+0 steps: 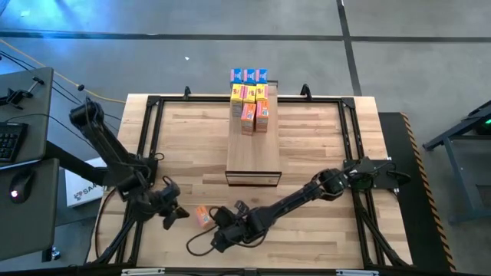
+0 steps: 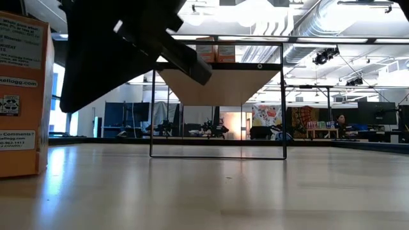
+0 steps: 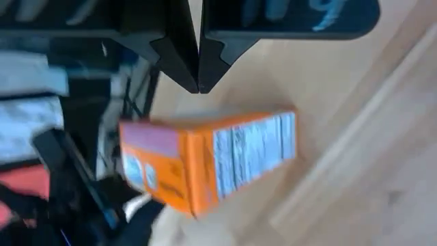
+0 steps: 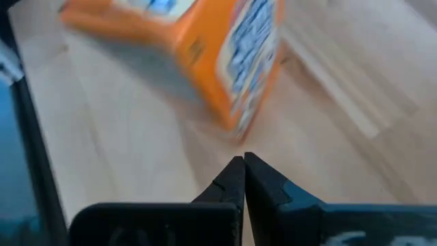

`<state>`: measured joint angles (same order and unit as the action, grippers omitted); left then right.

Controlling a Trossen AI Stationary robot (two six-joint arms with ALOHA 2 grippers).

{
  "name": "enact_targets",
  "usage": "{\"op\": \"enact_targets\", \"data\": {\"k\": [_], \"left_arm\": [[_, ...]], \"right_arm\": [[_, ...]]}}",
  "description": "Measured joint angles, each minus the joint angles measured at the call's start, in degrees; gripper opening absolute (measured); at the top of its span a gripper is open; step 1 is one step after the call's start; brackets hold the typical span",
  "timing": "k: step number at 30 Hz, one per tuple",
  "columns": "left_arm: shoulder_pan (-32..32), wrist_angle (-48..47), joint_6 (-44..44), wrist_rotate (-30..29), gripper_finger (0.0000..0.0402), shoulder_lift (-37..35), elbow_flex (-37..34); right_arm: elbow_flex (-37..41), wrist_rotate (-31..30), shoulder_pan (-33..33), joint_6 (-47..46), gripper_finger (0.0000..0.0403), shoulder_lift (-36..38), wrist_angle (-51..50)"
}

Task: Stack cereal on shelf
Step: Put the orange cereal box on the shelf aligned with the orange cereal boxes

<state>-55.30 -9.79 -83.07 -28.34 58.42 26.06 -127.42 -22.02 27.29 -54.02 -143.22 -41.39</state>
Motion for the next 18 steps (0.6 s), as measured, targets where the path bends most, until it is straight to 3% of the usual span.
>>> {"op": "enact_targets", "data": {"k": [7, 18], "left_arm": [[2.12, 1.11, -3.87, -6.63, 0.0003, 4.81, 0.0], [7.58, 2.73, 1.45, -8.61, 0.0003, 5.0, 0.0]], "right_arm": [[0.0, -0.44, -1.05, 0.46, 0.0, 0.02, 0.5], [0.02, -0.5, -1.14, 3.8, 0.0, 0.07, 10.84]]}}
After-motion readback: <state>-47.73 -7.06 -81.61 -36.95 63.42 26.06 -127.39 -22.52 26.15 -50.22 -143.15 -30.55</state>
